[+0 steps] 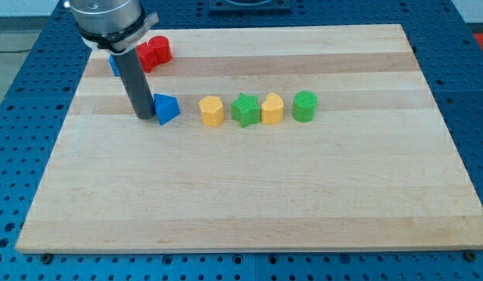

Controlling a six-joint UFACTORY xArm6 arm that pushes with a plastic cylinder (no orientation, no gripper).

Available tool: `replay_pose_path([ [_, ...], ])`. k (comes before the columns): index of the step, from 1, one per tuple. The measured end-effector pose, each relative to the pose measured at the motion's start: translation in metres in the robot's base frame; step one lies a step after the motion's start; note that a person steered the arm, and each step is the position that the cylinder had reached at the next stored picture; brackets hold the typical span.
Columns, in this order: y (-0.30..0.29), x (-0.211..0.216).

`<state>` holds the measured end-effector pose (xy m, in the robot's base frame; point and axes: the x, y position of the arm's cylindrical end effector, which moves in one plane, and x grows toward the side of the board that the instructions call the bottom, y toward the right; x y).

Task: Adjust the blue triangle to the left of the yellow hexagon

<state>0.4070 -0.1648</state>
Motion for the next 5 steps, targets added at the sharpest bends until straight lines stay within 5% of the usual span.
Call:
replay_pose_path([
  [5,0.010,-0.037],
])
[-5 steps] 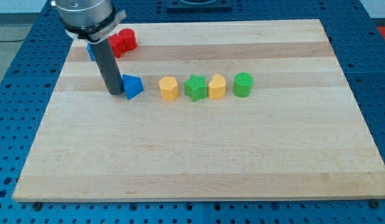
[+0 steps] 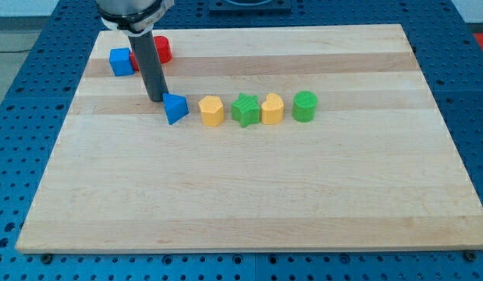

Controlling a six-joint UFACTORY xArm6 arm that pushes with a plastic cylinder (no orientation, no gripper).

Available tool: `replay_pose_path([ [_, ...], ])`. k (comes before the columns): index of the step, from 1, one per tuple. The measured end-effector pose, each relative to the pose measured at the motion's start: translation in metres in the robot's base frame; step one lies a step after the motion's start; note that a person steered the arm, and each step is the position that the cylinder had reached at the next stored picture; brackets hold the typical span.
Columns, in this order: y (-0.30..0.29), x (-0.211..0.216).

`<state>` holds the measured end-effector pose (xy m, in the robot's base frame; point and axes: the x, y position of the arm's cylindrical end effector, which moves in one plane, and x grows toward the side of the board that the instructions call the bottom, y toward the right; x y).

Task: Adjust the blue triangle to the left of the yellow hexagon

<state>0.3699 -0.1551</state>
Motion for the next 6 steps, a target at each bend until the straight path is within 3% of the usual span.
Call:
replay_pose_path([
  [4,0.013,0.012],
  [6,-0.003,-0.015],
])
